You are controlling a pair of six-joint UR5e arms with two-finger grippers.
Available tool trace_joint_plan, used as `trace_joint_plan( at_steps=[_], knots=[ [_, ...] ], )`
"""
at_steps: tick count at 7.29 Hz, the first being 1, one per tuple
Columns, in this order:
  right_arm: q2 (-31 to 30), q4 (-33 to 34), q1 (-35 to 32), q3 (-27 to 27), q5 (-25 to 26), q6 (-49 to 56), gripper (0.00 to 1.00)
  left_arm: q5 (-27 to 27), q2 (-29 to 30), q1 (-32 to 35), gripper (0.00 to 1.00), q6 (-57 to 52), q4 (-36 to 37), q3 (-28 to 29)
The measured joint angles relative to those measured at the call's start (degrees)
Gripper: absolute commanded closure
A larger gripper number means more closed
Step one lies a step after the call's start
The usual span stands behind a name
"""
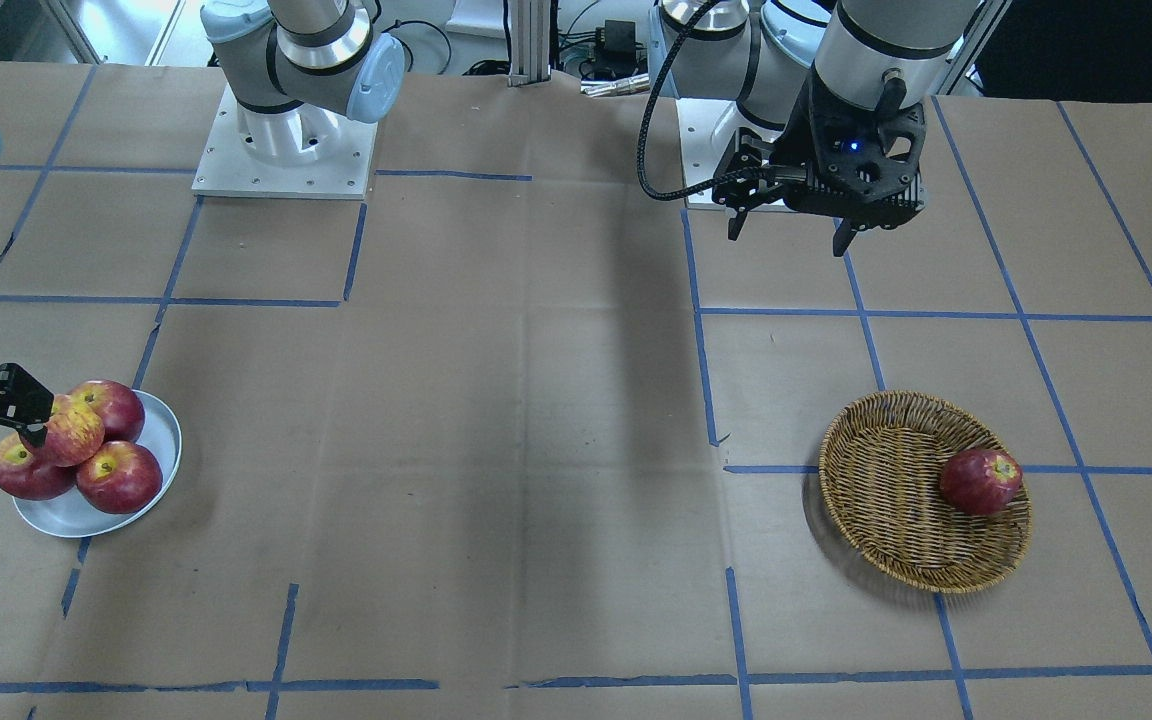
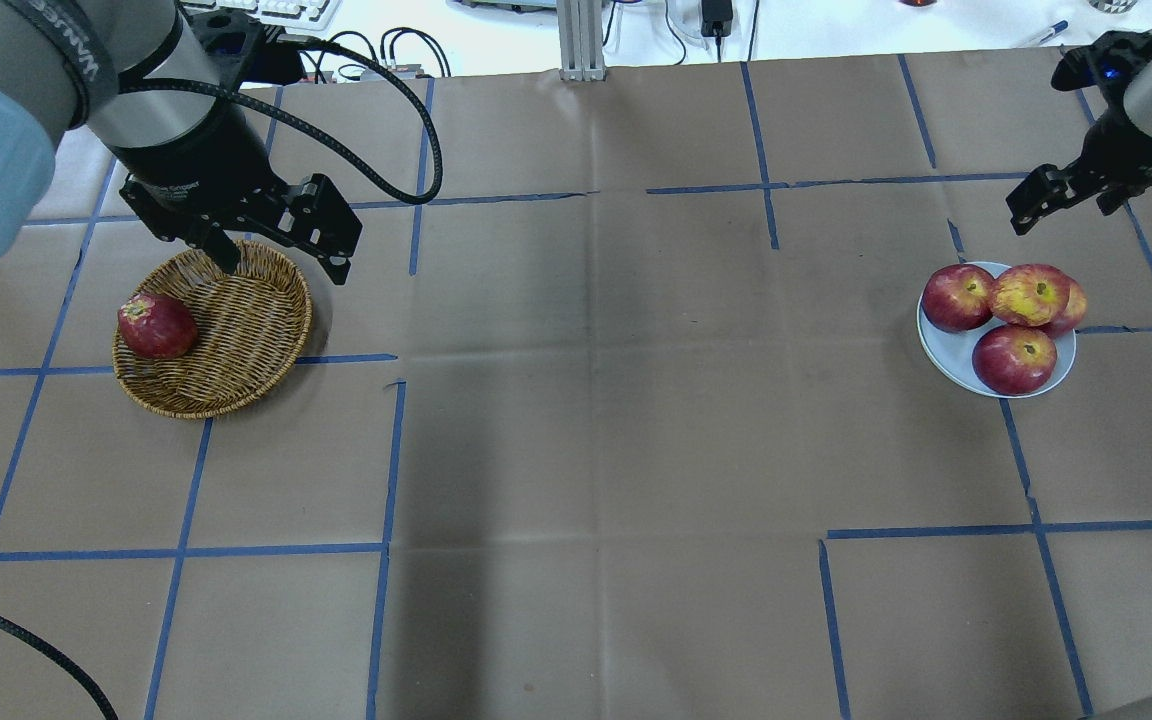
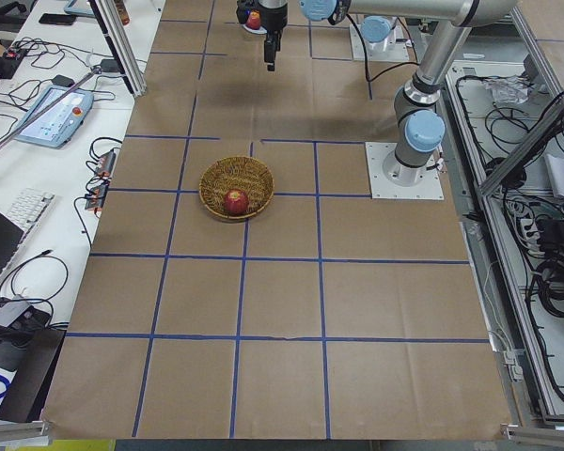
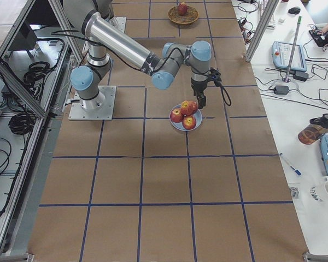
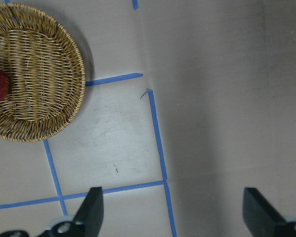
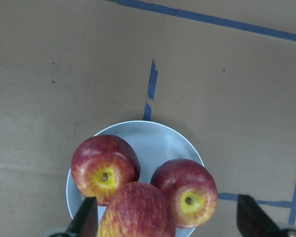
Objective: Transfer apple from basket to plate
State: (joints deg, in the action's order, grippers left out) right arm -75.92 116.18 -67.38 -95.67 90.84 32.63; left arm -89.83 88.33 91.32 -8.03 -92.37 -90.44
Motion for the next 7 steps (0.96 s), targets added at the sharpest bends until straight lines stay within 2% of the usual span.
trace_joint_plan(
  at_steps=[2,4,7],
  knots=[
    [-3.43,-10.47,-3.58,3.46,-0.04,-4.87,0.0,0.0,0.0,0.0,0.01,0.03,0.0,0.0],
    [-8.32,-18.66,-9.88,4.0,-0.09,-13.34,0.0,0.04,0.0,0.0,0.01,0.03,0.0,0.0],
    [-13.33,-22.44,-19.4,3.89,-0.12,-24.45,0.0,0.04,0.0,0.0,0.01,0.03,0.02,0.0]
  ],
)
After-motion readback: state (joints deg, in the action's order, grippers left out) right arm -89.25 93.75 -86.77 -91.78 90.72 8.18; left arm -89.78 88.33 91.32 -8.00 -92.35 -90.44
